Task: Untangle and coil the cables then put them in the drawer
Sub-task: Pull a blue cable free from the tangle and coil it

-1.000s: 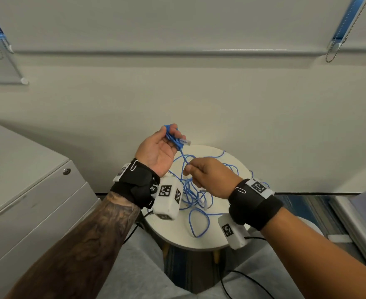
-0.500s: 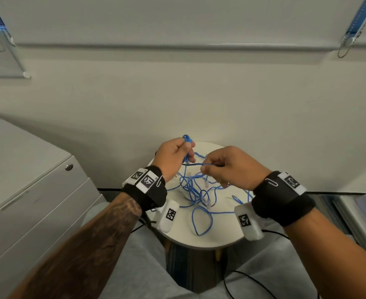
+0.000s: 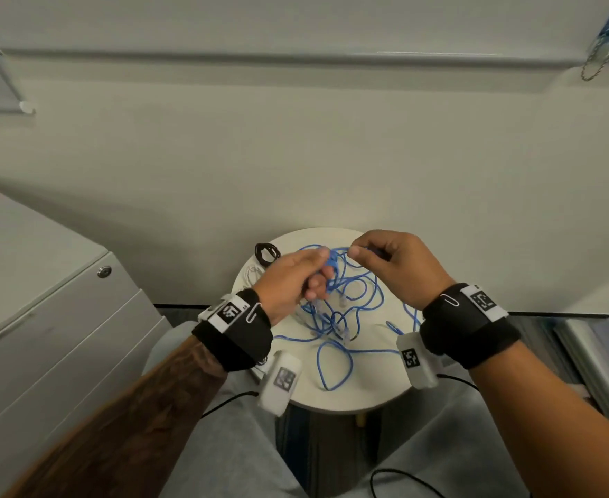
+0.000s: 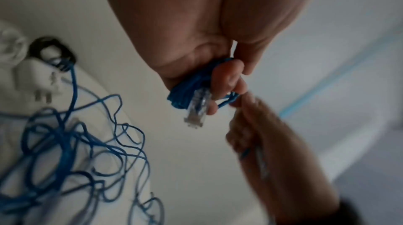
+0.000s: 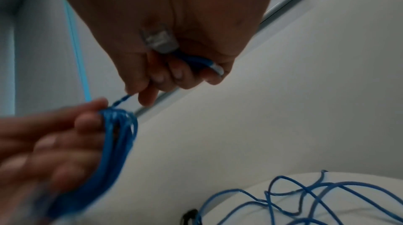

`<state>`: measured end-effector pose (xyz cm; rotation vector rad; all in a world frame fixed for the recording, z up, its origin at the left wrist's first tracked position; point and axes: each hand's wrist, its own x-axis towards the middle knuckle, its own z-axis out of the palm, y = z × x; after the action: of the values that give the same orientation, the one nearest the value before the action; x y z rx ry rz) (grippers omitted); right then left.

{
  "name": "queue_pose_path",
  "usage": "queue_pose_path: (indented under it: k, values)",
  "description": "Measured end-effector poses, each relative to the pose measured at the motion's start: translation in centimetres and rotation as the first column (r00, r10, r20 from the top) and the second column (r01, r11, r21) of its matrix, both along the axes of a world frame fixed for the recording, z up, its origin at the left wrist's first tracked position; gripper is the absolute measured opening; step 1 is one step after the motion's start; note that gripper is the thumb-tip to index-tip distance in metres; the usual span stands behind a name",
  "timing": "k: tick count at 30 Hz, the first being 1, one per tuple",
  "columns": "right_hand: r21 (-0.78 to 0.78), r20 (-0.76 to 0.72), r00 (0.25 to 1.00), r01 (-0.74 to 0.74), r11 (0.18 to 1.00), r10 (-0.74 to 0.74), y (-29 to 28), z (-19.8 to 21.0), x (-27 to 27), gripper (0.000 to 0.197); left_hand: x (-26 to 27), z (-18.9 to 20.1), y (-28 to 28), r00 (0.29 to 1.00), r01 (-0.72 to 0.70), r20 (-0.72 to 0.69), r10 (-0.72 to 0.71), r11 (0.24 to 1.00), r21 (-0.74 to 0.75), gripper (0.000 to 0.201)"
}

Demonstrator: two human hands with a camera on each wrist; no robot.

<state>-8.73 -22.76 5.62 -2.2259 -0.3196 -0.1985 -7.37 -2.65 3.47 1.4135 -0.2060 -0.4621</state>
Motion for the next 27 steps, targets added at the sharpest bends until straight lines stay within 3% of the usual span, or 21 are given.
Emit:
queue_pose_path:
  k: [4, 10, 12, 14, 17, 20, 23, 25, 27]
  values:
    - [0.015, -0.049, 0.999, -0.015, 1.0, 0.015, 0.6, -2.1, 0.3, 0.018, 1.5, 0.1, 0.6, 0.982, -0.128, -0.163, 0.09, 0.961, -0.245, 0.04]
    - [-0.085, 0.003, 0.995, -0.096, 0.992, 0.096, 1.1, -5.3, 0.8, 0.012, 2.9, -2.4, 1.0, 0.939, -0.235, -0.315, 0.14, 0.929, -0.286, 0.043]
    - [-0.092, -0.042, 0.994, -0.108, 0.99, 0.104, 0.5, -6.3, 1.2, 0.014, 3.3, -3.4, 1.4, 0.93, -0.256, -0.335, 0.149, 0.918, -0.303, 0.043]
    - [-0.043, -0.092, 0.992, -0.096, 0.994, 0.091, 0.1, -7.1, 1.2, 0.012, 3.4, -4.1, 1.6, 0.925, -0.27, -0.345, 0.161, 0.917, -0.295, 0.044]
    - [0.167, -0.151, 0.988, -0.009, 0.986, 0.035, 0.0, -6.9, 1.2, 0.011, 3.5, -4.6, 1.7, 0.92, -0.291, -0.34, 0.196, 0.921, -0.257, 0.043]
    - [0.474, -0.19, 0.978, 0.172, 0.863, -0.09, -0.1, -6.3, 1.9, 0.014, 3.4, -4.6, 1.3, 0.92, -0.262, -0.353, 0.171, 0.938, -0.227, 0.042]
    - [0.784, -0.317, 0.948, 0.24, 0.572, 0.036, 0.8, -5.8, 2.0, 0.021, 2.7, -4.6, 0.4, 0.914, -0.224, -0.386, 0.129, 0.951, -0.214, 0.043]
    - [0.837, -0.383, 0.921, 0.311, 0.449, 0.075, 1.1, -5.5, 1.9, 0.02, 2.4, -4.9, 0.0, 0.905, -0.228, -0.407, 0.123, 0.949, -0.22, 0.043]
    - [0.826, -0.441, 0.893, 0.366, 0.429, 0.086, 1.1, -5.5, 1.9, 0.02, 2.4, -5.0, 0.0, 0.896, -0.244, -0.426, 0.123, 0.94, -0.24, 0.044]
